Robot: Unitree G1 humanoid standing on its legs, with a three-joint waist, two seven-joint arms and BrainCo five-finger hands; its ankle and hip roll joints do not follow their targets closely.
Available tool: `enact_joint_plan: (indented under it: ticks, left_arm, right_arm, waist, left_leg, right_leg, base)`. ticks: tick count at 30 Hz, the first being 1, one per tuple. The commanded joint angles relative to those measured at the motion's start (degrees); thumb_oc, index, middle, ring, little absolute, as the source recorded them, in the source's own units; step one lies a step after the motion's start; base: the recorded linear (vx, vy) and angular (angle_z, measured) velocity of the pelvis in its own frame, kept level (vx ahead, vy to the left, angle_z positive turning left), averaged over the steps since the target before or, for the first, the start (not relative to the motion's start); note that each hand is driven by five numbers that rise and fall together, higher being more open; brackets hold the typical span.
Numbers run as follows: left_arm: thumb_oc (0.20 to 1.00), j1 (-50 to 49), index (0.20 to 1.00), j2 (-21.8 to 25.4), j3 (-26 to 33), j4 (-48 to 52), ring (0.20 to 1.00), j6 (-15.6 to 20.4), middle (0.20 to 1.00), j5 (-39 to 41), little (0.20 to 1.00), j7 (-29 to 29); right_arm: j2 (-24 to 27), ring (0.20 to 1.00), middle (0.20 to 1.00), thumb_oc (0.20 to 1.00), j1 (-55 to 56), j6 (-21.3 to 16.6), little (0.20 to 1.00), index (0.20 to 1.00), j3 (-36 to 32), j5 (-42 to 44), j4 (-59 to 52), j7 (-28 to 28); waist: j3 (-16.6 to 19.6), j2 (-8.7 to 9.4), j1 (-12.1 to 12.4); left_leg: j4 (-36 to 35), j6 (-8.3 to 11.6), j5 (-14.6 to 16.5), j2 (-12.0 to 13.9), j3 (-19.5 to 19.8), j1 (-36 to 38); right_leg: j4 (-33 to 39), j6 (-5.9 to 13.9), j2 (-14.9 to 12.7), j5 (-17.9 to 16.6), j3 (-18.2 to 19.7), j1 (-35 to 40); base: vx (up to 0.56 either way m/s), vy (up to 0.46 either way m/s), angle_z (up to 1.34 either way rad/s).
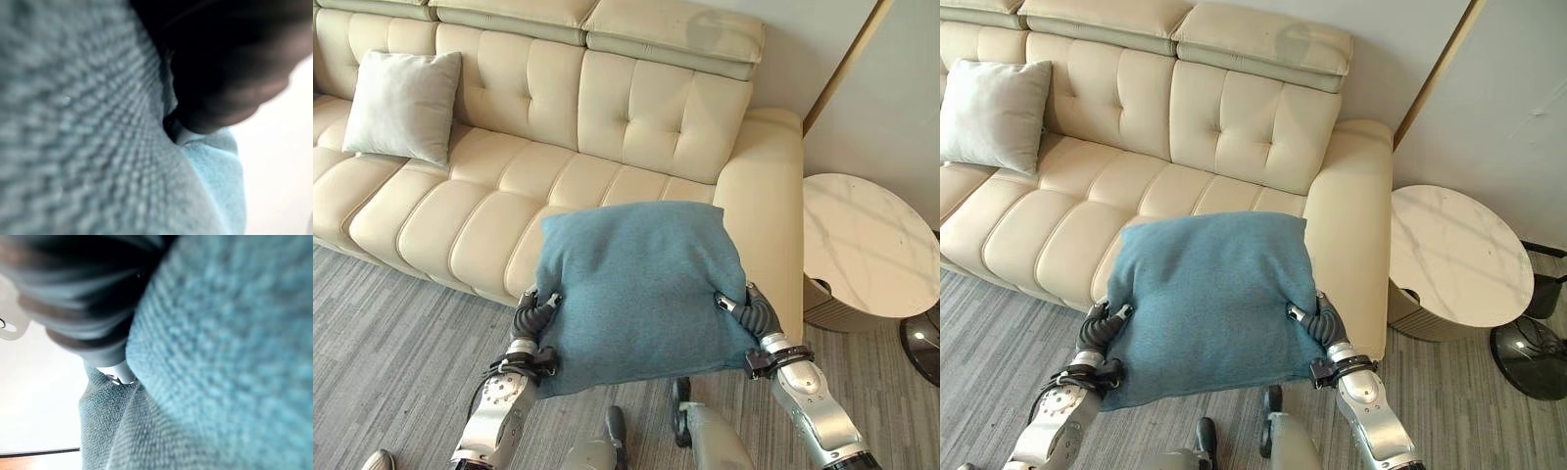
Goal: Pick up all the scattered cushions and arrange them neatly on the sofa.
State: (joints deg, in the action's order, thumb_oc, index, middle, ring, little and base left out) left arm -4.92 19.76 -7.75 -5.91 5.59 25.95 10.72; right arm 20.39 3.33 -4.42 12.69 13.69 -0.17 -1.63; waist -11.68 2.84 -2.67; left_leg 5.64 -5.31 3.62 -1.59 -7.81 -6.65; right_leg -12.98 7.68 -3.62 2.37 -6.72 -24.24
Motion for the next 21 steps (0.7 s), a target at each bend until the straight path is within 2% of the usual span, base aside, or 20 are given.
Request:
enact_joint_plan:
  ticks: [1, 3, 4, 5, 7, 9, 11, 15, 17, 19, 21]
  left_arm:
    - [0.2, 1.4, 0.2, -0.5, -2.8, 8.5, 0.2, 4.8, 0.2, -3.0, 0.2, -4.2]
    - [0.2, 1.7, 0.2, -0.8, -3.3, 8.5, 0.2, 5.1, 0.2, -2.5, 0.2, -4.8]
    - [0.2, 2.0, 0.2, -0.8, -3.8, 8.3, 0.2, 5.0, 0.2, -2.4, 0.2, -5.1]
    - [0.2, 2.2, 0.2, -0.9, -4.0, 8.1, 0.2, 5.2, 0.2, -2.1, 0.2, -5.2]
    - [0.2, 2.8, 0.2, -1.0, -4.2, 7.7, 0.2, 5.0, 0.2, -2.1, 0.2, -5.1]
    - [0.2, 3.6, 0.2, -1.4, -4.6, 7.2, 0.2, 4.8, 0.2, -2.3, 0.2, -5.0]
    - [0.2, 3.7, 0.2, -1.4, -4.8, 7.1, 0.2, 4.8, 0.2, -2.5, 0.2, -5.0]
    - [0.2, 4.5, 0.2, -1.4, -4.6, 7.1, 0.2, 5.1, 0.2, -3.0, 0.2, -3.7]
    - [0.2, 5.4, 0.2, -1.8, -5.4, 6.6, 0.2, 5.4, 0.2, -2.7, 0.2, -3.6]
    - [0.2, 5.3, 0.2, -1.9, -5.8, 6.4, 0.2, 5.3, 0.2, -2.6, 0.2, -4.4]
    - [0.2, 4.9, 0.2, -1.1, -5.6, 6.5, 0.2, 5.3, 0.2, -2.6, 0.2, -4.5]
  right_arm:
    - [-1.9, 0.2, 0.2, 0.2, -1.5, -5.2, 0.2, 0.2, -0.2, 3.6, -6.7, 2.9]
    - [-1.1, 0.2, 0.2, 0.2, -1.2, -5.4, 0.2, 0.2, -0.8, 3.1, -6.2, 2.6]
    - [-0.4, 0.2, 0.2, 0.2, -1.3, -5.4, 0.2, 0.2, -1.0, 3.0, -5.7, 2.3]
    - [0.0, 0.2, 0.2, 0.2, -1.6, -5.3, 0.2, 0.2, -1.0, 3.5, -5.6, 2.0]
    - [0.7, 0.2, 0.2, 0.2, -2.3, -5.2, 0.2, 0.2, -1.1, 3.5, -5.1, 1.4]
    - [1.4, 0.2, 0.2, 0.2, -3.1, -5.0, 0.2, 0.2, -1.9, 2.6, -4.7, 0.7]
    - [1.4, 0.2, 0.2, 0.2, -3.2, -5.0, 0.2, 0.2, -2.1, 2.5, -4.5, 0.5]
    - [0.7, 0.2, 0.2, 0.2, -3.4, -5.0, 0.2, 0.2, -3.0, 1.7, -3.6, -0.7]
    - [0.4, 0.2, 0.2, 0.2, -3.6, -4.7, 0.2, 0.2, -3.4, 0.3, -2.9, -1.0]
    - [0.1, 0.2, 0.2, 0.2, -3.4, -4.6, 0.2, 0.2, -3.9, -1.2, -2.8, -0.8]
    - [-0.6, 0.2, 0.2, 0.2, -3.6, -4.1, 0.2, 0.2, -3.6, -1.9, -2.4, -0.9]
  waist:
    - [2.6, 0.21, -0.6]
    - [3.8, 0.21, -0.9]
    - [3.9, 0.5, -1.1]
    - [4.1, 0.82, -1.1]
    - [4.1, 1.5, -0.6]
    - [4.4, 2.35, -0.1]
    - [4.2, 2.43, 0.1]
    - [2.8, 1.73, 1.8]
    - [3.1, 0.63, 1.8]
    - [3.6, 0.01, 1.3]
    - [4.1, 0.26, 1.4]
  left_leg:
    - [0.8, 5.13, 8.0, -2.4, 5.1, 10.4]
    - [3.9, 8.0, 5.6, -0.6, 4.4, 9.3]
    - [8.1, 8.92, 4.0, 0.7, 3.4, 7.4]
    - [10.9, 9.07, 3.0, 1.8, 2.4, 5.8]
    - [12.6, 8.12, 3.9, 2.5, 1.9, 3.2]
    - [8.5, 7.47, 6.2, 3.0, 2.9, 0.0]
    - [6.9, 7.71, 5.6, 3.1, 3.4, -0.7]
    - [1.3, 9.8, -1.6, 3.4, 9.4, -6.8]
    - [-2.1, 10.09, -3.7, 3.2, 12.1, -7.5]
    - [-2.7, 9.92, -4.1, 3.6, 10.9, -6.4]
    - [-1.1, 8.8, -3.2, 2.6, 9.9, -6.1]
  right_leg:
    - [6.9, -0.49, 1.6, -3.8, -2.5, 9.0]
    - [8.8, -0.95, 1.9, -4.5, -3.5, 10.8]
    - [9.4, -1.19, 1.8, -4.4, -3.9, 11.8]
    - [10.1, -1.57, 1.8, -4.0, -3.8, 12.9]
    - [10.5, -1.86, 1.7, -3.1, -2.9, 14.4]
    - [11.0, -1.56, 0.9, -2.2, -0.8, 15.8]
    - [11.3, -1.41, 0.7, -2.0, -0.3, 16.2]
    - [11.7, -1.27, 0.8, -1.1, 2.5, 18.2]
    - [11.1, -1.18, 0.7, -0.4, 4.4, 18.5]
    - [10.2, -0.5, -0.3, 0.1, 5.1, 18.6]
    - [9.8, 0.3, -1.7, -0.3, 6.7, 18.6]
  base:
    - [0.33, -0.089, 0.7]
    - [0.27, -0.121, 0.47]
    - [0.19, -0.097, 0.52]
    - [0.15, -0.057, 0.56]
    - [0.14, -0.005, 0.32]
    - [0.17, 0.067, -0.3]
    - [0.08, 0.077, -0.57]
    - [0.08, 0.169, -0.45]
    - [0.15, 0.337, -0.83]
    - [0.16, 0.376, -0.52]
    - [0.14, 0.325, -0.3]
